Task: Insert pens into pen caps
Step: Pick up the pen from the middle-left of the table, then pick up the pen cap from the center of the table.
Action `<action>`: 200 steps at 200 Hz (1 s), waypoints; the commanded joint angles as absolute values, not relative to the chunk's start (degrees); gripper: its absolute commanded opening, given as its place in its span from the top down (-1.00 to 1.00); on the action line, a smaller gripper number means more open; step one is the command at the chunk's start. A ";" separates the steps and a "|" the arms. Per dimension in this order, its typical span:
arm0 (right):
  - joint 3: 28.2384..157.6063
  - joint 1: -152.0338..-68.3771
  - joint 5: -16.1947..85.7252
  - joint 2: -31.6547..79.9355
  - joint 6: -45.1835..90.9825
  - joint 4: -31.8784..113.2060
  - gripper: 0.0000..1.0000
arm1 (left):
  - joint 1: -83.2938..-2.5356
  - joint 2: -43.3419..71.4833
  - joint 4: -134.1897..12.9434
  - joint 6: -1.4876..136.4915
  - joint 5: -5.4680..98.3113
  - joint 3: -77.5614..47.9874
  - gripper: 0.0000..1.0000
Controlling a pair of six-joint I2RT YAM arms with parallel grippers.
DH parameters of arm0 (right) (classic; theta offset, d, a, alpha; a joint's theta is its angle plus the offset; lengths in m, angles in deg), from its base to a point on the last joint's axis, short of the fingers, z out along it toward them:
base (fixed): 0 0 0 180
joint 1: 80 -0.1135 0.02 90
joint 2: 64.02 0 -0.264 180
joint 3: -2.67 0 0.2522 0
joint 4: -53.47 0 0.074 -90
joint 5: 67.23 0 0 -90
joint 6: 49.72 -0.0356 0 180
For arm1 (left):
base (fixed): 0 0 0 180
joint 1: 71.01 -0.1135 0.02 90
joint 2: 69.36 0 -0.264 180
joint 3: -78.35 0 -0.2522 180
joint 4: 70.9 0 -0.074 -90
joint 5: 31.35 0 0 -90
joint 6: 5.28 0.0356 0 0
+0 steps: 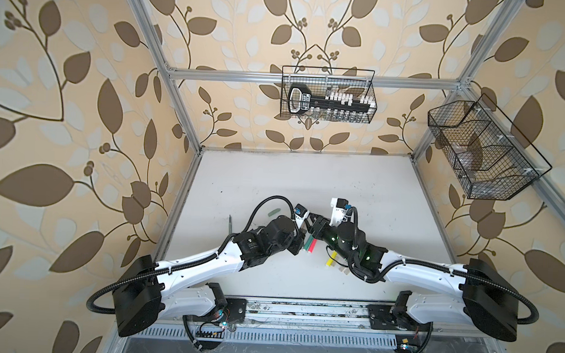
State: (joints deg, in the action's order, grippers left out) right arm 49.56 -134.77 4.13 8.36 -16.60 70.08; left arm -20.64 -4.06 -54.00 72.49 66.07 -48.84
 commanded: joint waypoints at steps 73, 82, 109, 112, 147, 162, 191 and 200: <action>72.54 -141.26 -4.48 25.63 -4.28 35.69 -0.15 | -44.48 -17.95 -49.48 51.69 85.46 -56.43 1.00; 76.63 -141.39 -3.61 29.35 -3.02 32.80 -0.15 | -45.34 -17.48 -48.63 50.97 85.85 -56.25 1.00; 89.09 -142.18 -1.70 39.91 -0.17 22.74 -0.14 | -47.76 -16.54 -44.83 48.69 88.02 -55.22 1.00; 90.34 -142.34 -1.75 40.91 0.05 21.81 -0.14 | -47.99 -16.46 -44.31 48.45 88.32 -55.09 1.00; 99.03 -143.11 -0.73 49.05 2.35 17.12 -0.14 | -49.04 -16.11 -40.80 46.95 90.51 -53.93 1.00; 101.00 -142.92 -0.61 51.42 2.62 15.94 -0.15 | -49.04 -16.18 -40.21 46.72 90.78 -53.62 1.00; 103.88 -141.97 0.83 55.21 2.92 14.18 0.02 | -49.04 -17.08 -39.96 46.60 90.99 -53.88 1.00; 104.65 -141.66 0.89 56.30 2.97 13.30 0.08 | -49.04 -17.55 -39.81 46.62 91.32 -54.01 1.00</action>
